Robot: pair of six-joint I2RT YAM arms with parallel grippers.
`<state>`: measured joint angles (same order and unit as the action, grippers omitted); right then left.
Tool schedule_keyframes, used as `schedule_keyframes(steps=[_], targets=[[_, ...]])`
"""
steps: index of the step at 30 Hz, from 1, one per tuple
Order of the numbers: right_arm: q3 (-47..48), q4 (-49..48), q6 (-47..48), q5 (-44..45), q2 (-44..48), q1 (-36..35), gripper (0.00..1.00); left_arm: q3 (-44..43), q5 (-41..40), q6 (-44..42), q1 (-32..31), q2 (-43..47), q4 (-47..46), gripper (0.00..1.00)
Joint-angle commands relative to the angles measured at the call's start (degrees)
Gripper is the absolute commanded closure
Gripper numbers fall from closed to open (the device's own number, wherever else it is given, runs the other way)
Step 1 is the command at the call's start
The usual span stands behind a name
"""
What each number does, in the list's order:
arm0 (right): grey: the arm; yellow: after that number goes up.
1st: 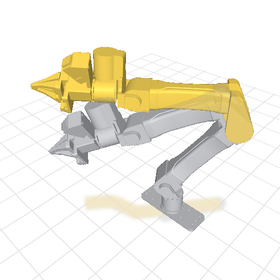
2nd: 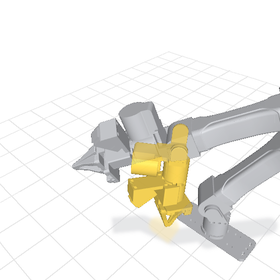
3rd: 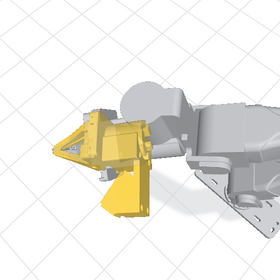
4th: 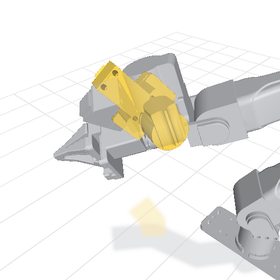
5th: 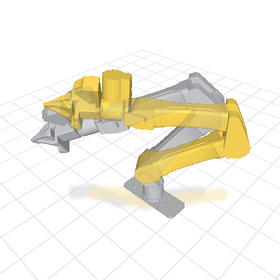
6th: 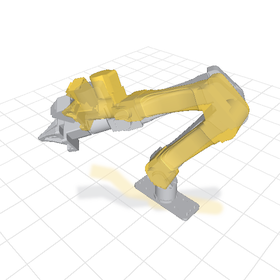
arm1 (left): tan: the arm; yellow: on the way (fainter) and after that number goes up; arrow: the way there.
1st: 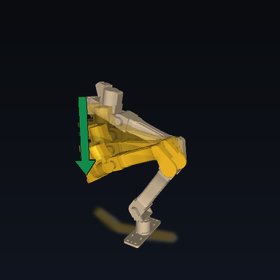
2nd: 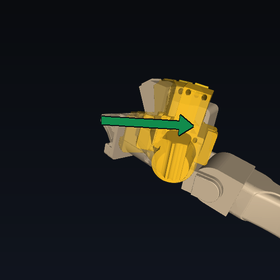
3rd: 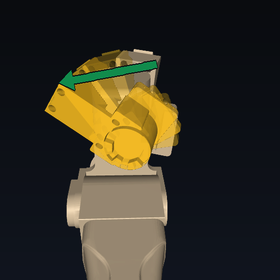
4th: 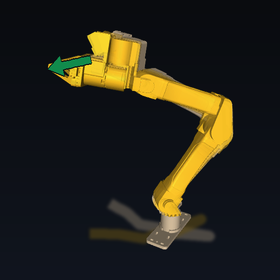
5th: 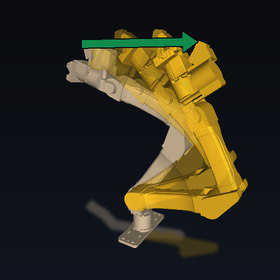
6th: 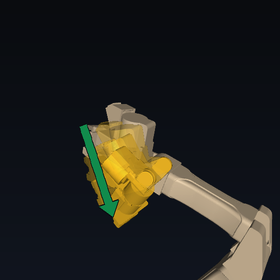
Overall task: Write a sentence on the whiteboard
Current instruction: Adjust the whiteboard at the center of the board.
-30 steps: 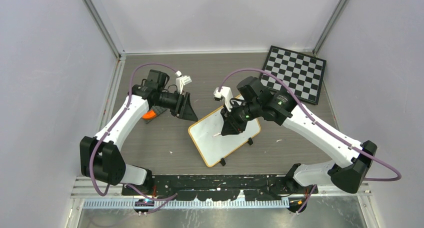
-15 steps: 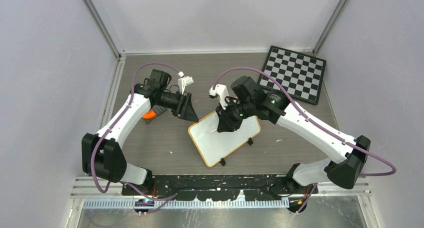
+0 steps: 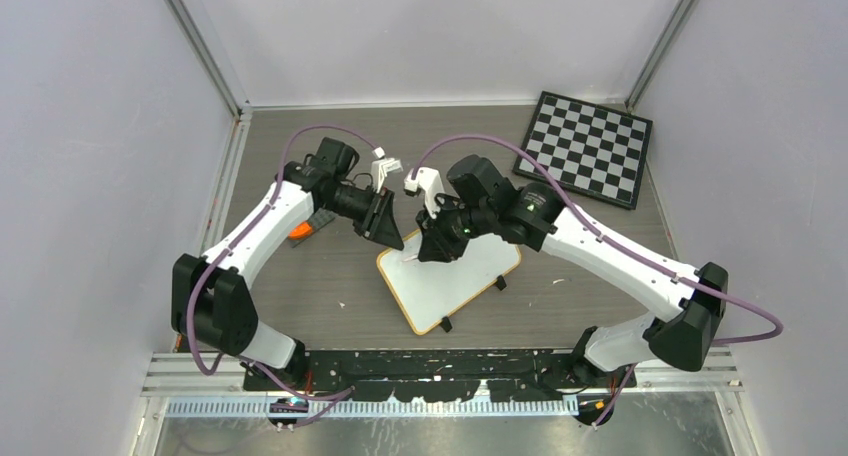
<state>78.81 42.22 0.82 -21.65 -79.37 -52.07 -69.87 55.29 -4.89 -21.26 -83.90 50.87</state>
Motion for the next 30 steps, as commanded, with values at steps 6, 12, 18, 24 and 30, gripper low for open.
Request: schedule_keyframes(steps=[6, 12, 18, 24, 30], targets=[[-5.35, -9.32, 1.01, 2.58, 2.29, -0.49, 1.00, -2.97, -0.50, 0.06, 0.07, -1.47, -0.01, 0.87], [-6.79, -10.57, 5.88, 1.93, 6.23, -0.49, 1.00, -4.85, -1.65, 0.49, 0.07, -3.10, 0.54, 1.00], [-11.46, -8.84, 9.02, 2.81, 11.15, 0.08, 1.00, -3.66, -3.60, 1.86, -0.10, -1.63, -2.38, 1.00], [-11.71, -9.00, 6.06, -0.62, 11.01, 1.93, 1.00, -2.52, -8.74, 3.38, -0.10, 0.18, -6.08, 1.00], [-10.86, -7.70, 6.64, 0.17, 10.47, 2.10, 1.00, -3.43, -10.47, 1.53, -0.10, 1.34, -4.93, 0.84]])
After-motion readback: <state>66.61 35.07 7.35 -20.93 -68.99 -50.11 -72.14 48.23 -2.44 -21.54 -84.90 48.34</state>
